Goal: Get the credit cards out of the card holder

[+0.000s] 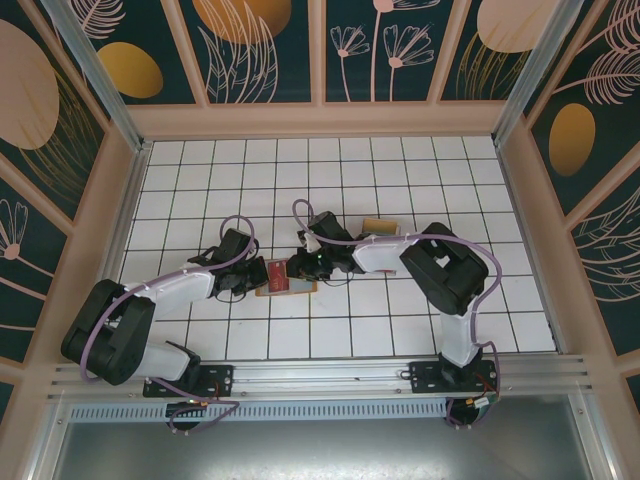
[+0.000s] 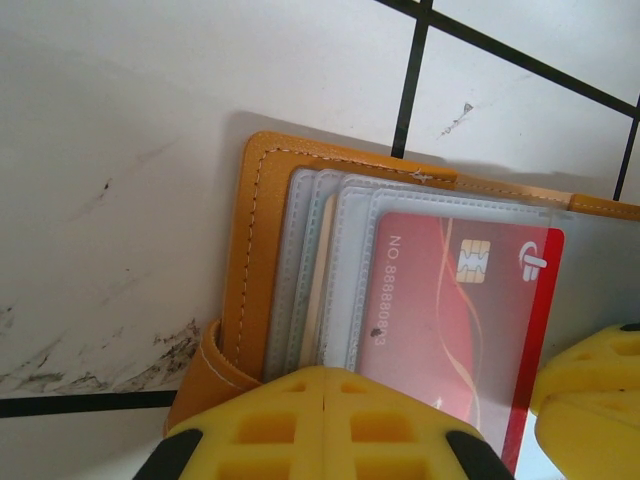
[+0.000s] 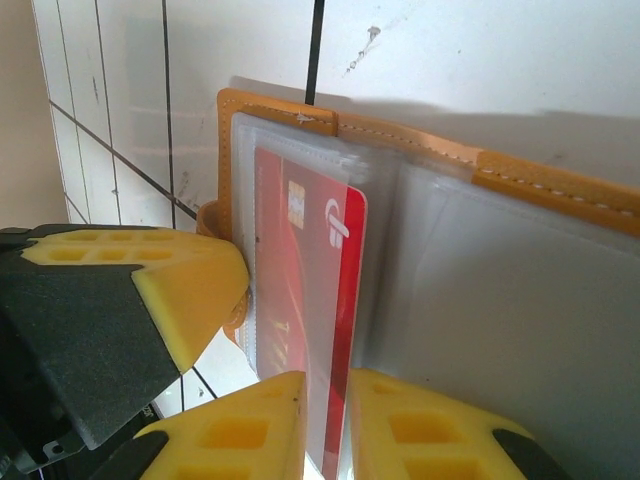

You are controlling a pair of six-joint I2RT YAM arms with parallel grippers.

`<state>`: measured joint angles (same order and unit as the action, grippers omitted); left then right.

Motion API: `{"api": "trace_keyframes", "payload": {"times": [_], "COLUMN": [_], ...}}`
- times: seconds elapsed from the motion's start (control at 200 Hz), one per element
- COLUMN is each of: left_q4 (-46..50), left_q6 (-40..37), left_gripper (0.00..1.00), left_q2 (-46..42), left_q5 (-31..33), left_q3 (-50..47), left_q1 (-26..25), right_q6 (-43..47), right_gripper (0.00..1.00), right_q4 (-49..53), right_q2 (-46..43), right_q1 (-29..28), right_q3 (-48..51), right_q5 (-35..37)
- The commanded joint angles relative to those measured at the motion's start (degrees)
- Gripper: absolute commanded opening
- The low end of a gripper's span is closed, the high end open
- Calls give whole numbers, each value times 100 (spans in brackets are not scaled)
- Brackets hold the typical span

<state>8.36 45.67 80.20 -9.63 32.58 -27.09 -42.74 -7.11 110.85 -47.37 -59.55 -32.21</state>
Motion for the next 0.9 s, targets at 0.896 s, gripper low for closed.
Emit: {"api": "trace_keyframes", "payload": {"times": [0.896], "left_q4": [362], "left_q6": [-14], "left_gripper": [0], "left_q2": [109], "left_q5": [51], "left_q3": [-120], "left_q1": [11], "right_q6": [12], "right_gripper": [0], "right_q4": [85], "right_q2": [152], "right_q1": [-43], "right_q3": [-22], "right_q5": [56]}}
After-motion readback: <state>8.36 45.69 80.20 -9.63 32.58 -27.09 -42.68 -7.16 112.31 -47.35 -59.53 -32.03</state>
